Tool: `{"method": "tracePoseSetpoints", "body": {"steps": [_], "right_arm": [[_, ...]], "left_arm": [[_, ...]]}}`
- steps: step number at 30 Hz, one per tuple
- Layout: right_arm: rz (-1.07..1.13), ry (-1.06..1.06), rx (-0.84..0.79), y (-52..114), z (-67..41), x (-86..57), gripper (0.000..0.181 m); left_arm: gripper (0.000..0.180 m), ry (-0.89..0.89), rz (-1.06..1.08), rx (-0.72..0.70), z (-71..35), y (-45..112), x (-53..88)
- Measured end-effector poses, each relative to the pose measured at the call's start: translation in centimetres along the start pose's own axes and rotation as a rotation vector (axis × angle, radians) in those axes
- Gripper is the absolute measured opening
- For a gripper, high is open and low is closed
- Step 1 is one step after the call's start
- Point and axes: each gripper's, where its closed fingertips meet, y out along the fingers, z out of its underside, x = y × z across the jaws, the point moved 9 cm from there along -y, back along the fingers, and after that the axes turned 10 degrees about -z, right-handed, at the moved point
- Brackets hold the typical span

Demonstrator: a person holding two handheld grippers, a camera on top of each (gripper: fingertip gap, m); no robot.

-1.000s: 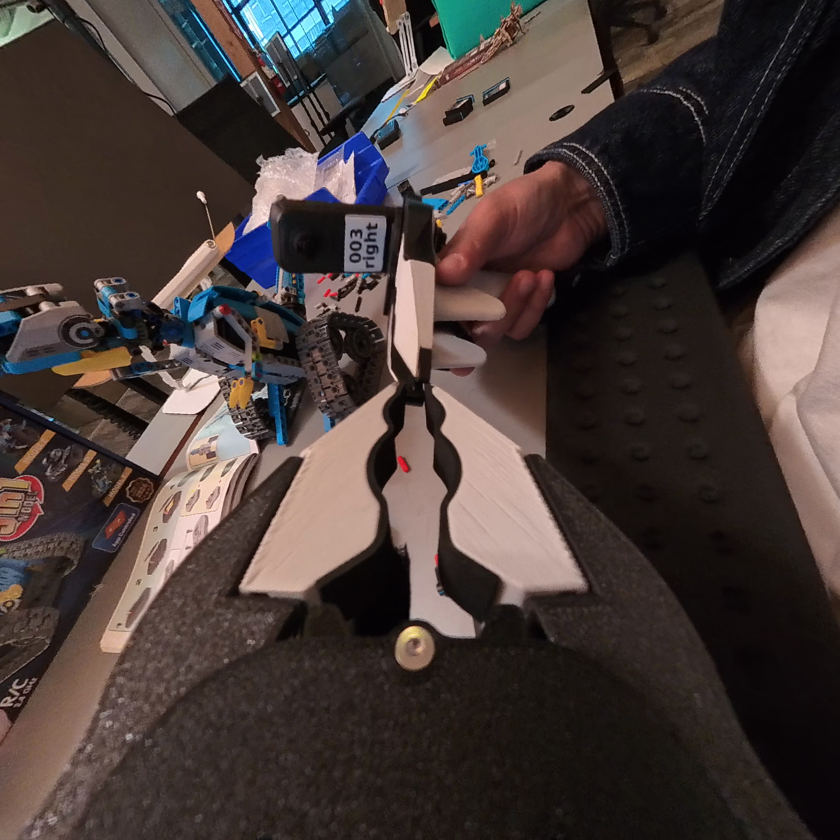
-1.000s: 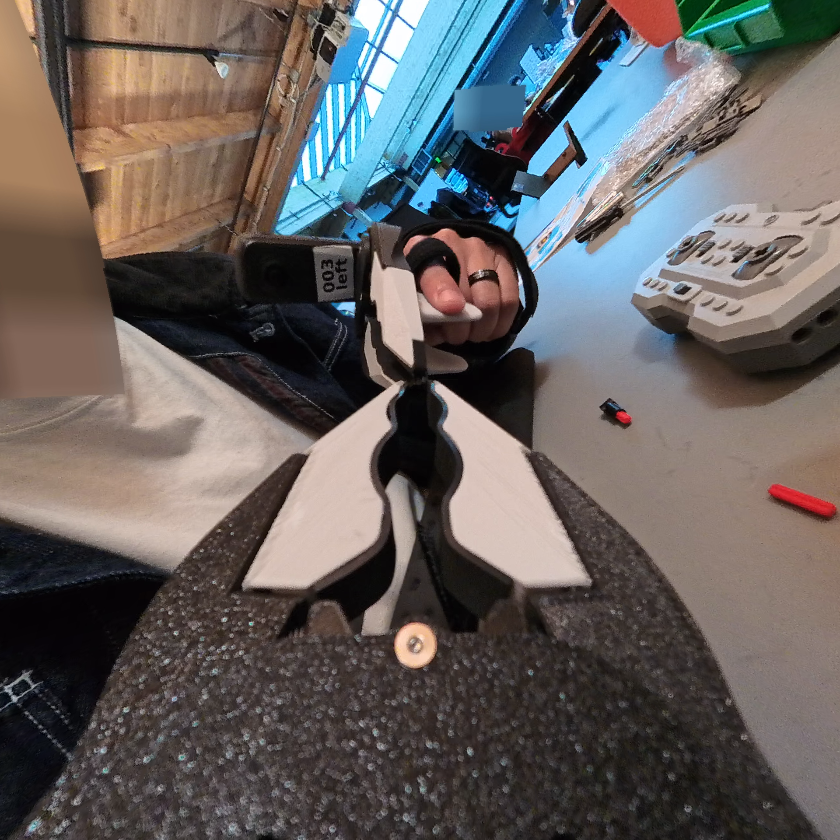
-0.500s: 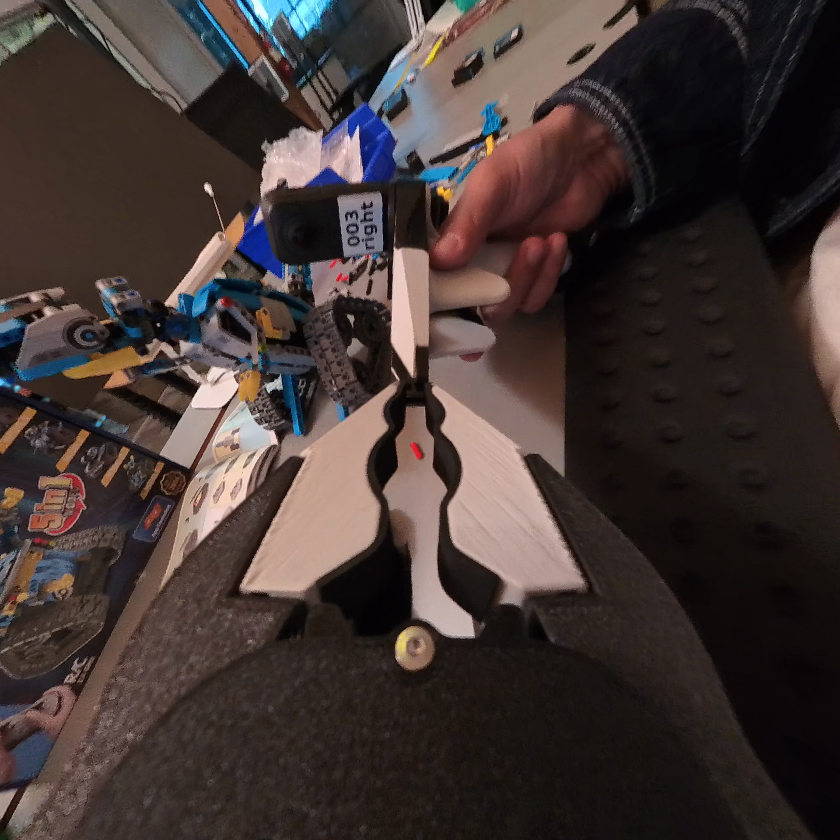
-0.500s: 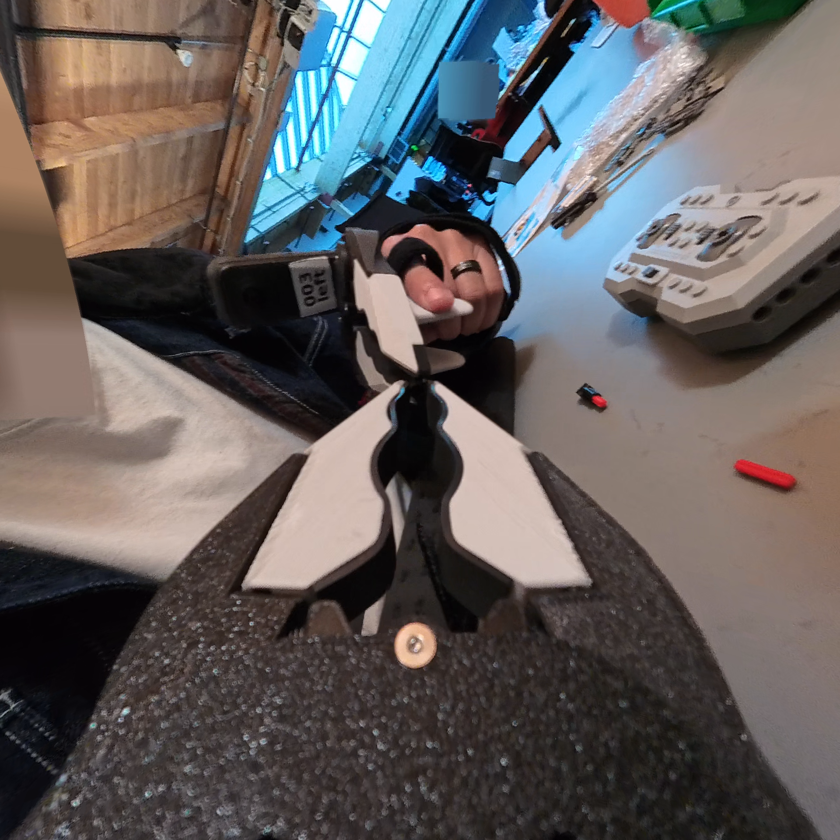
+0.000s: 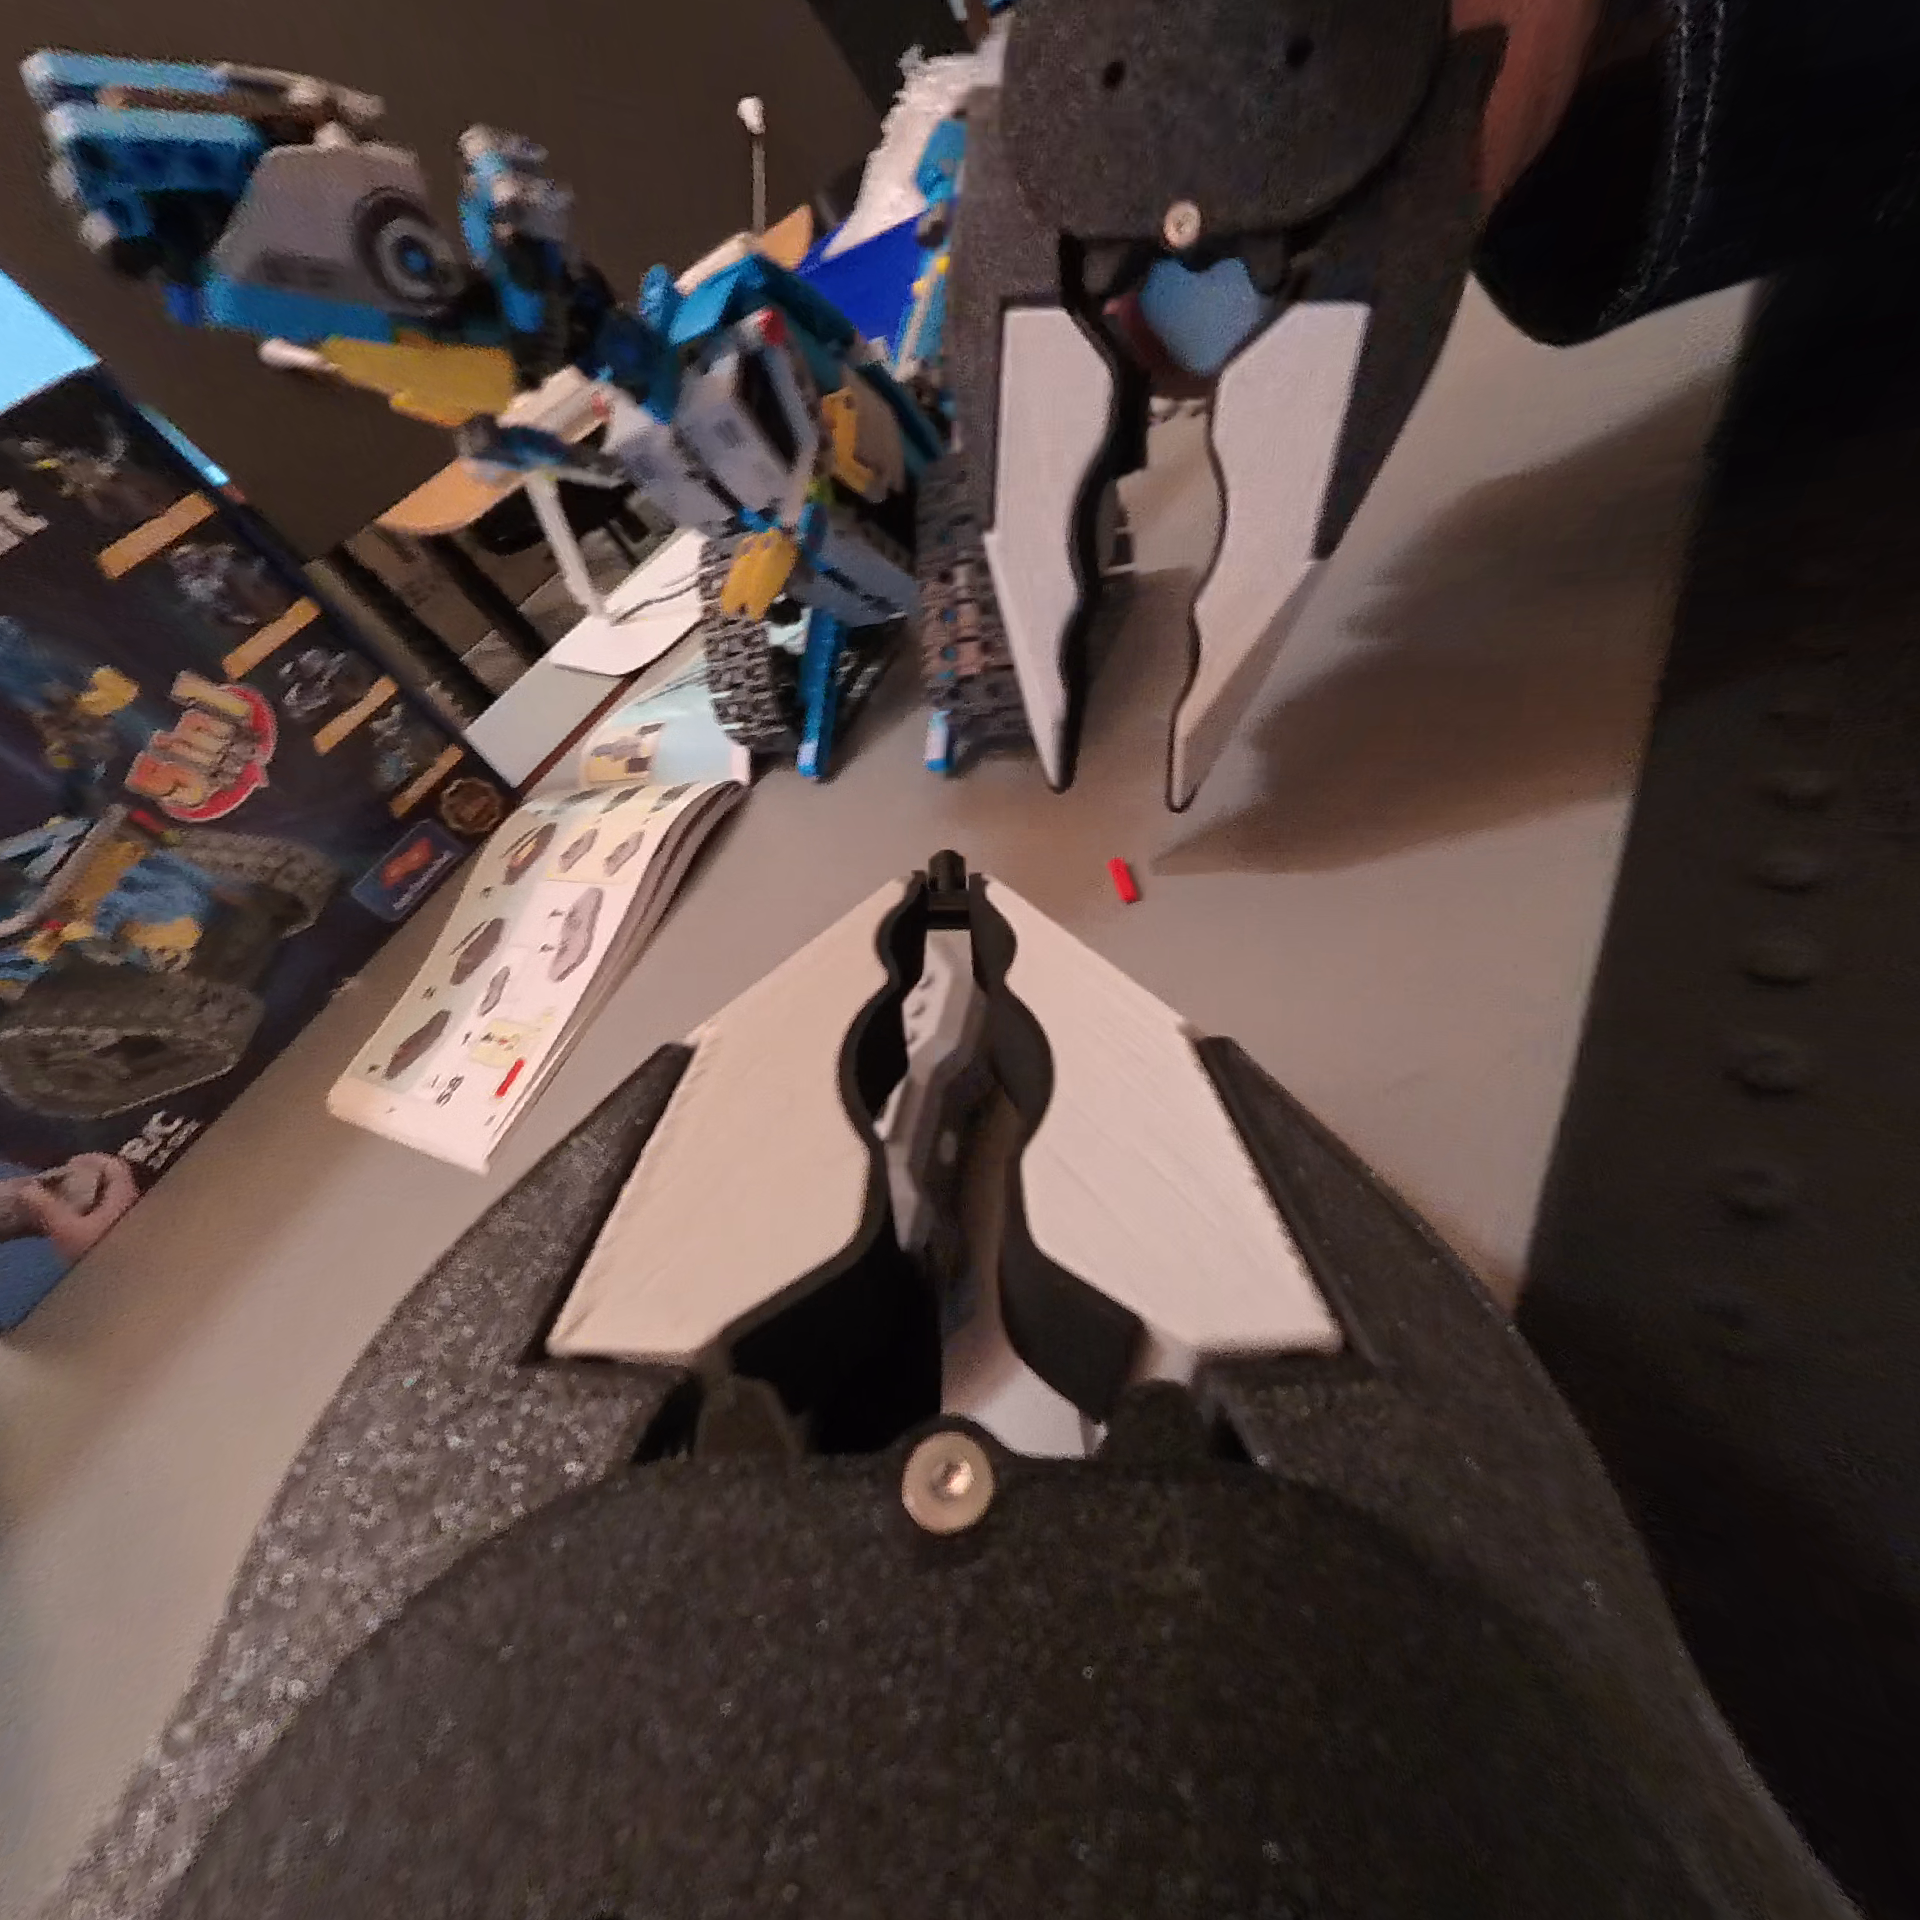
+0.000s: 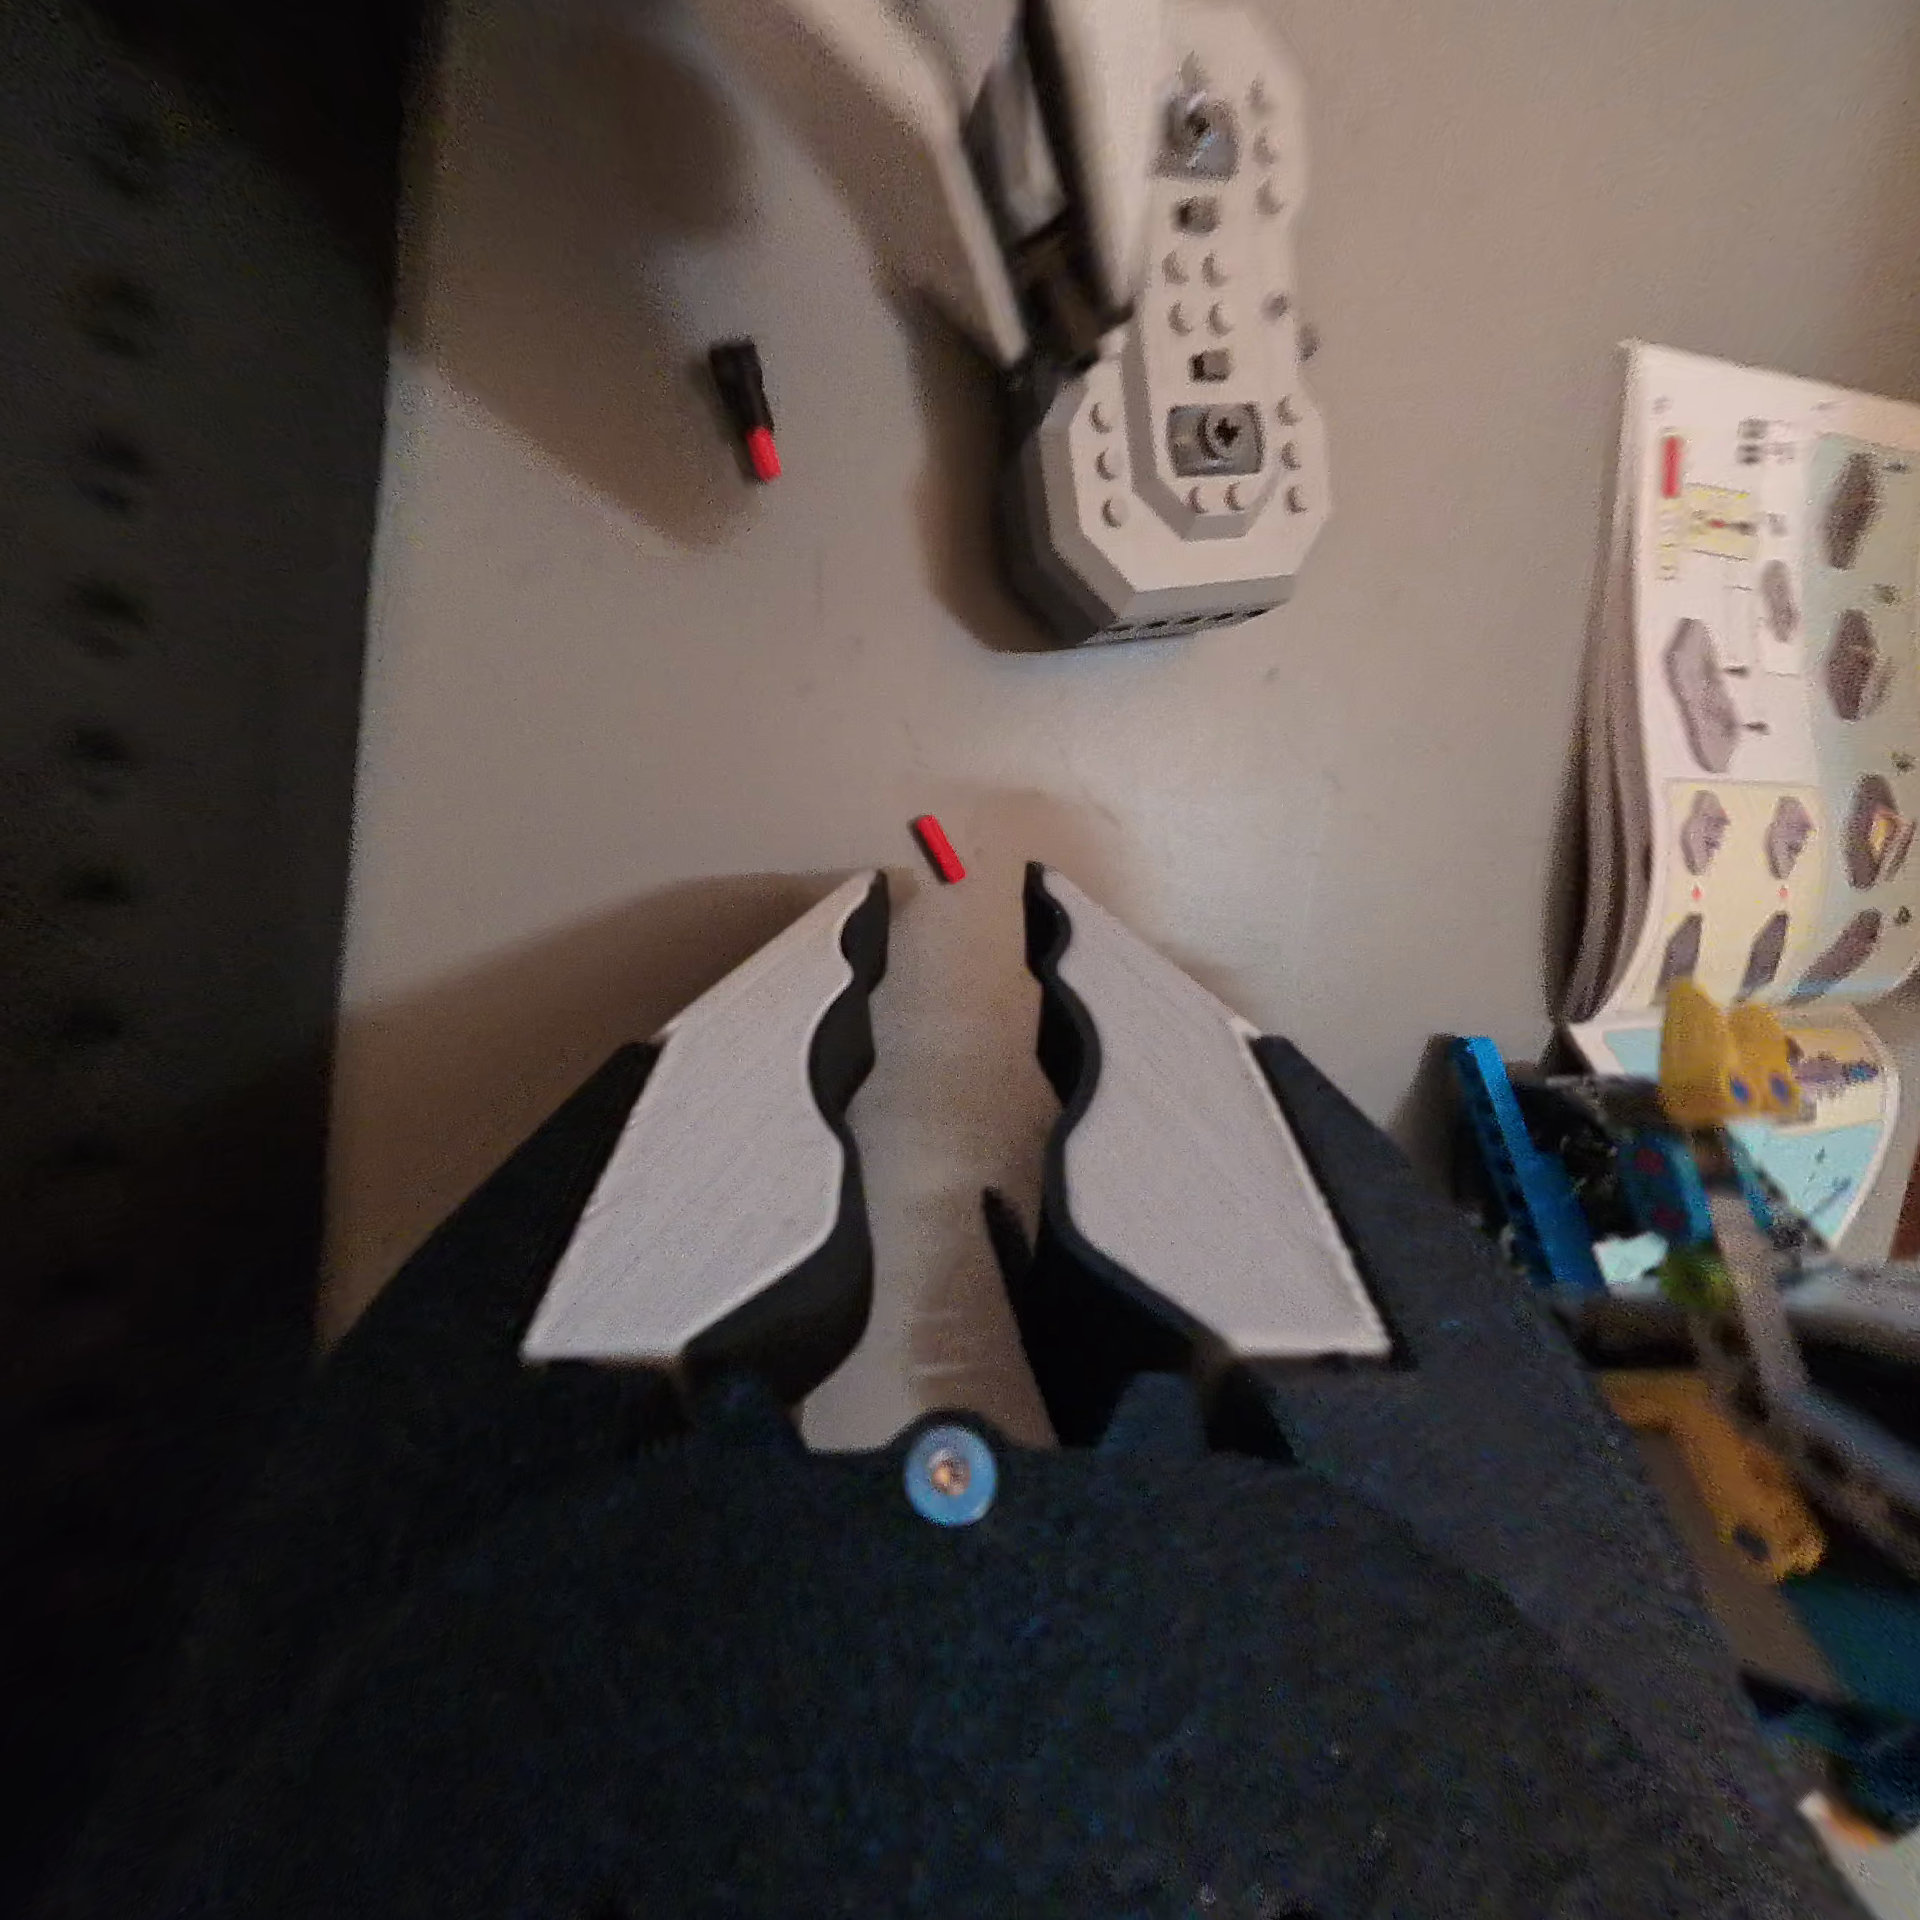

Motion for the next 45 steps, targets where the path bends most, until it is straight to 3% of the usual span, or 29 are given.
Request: {"method": "tracePoseSetpoints", "body": {"steps": [2, 10, 18, 20, 24, 28, 32, 37, 45], "right_arm": [[-0.1, -0.024, 0.099, 0.8, -0.4, -0.7, 0.023], [-0.274, -0.088, 0.206, 2.6, -1.2, -2.2, 0.013], [-0.306, -0.026, 0.207, 2.9, -1.5, -3.0, 0.002], [-0.281, 0.033, 0.049, 2.0, -2.2, -2.9, 0.002], [-0.241, 0.214, -0.558, -1.5, -5.0, -1.9, 0.002], [-0.27, 0.453, -0.978, -2.2, -4.7, -1.1, 0.002], [-0.295, 0.523, -1.104, -1.7, -3.7, -0.8, 0.002], [-0.271, 0.559, -1.094, -1.1, -3.3, -1.0, 0.002], [-0.52, 0.713, -1.231, 0.0, -2.8, -1.2, 0.002]], "left_arm": [[0.006, -0.046, -0.074, -0.039, 0.1, -0.5, 1.4], [0.006, -0.159, -0.153, -0.093, 0.7, -2.4, 4.9], [0.005, -0.213, -0.078, -0.064, 0.8, -2.2, 4.7], [0.004, -0.282, -0.055, -0.068, 0.6, -2.1, 4.6], [0.006, -0.353, 0.016, -0.07, -0.5, -1.5, 3.4], [0.006, -0.338, -0.008, -0.118, -2.1, -1.4, 2.8], [0.005, -0.292, -0.008, -0.143, -2.6, -1.3, 2.5], [0.006, -0.244, -0.059, -0.142, -3.0, -0.9, 2.2], [0.005, -0.242, -0.054, -0.177, -3.1, -0.8, 1.8]]}}
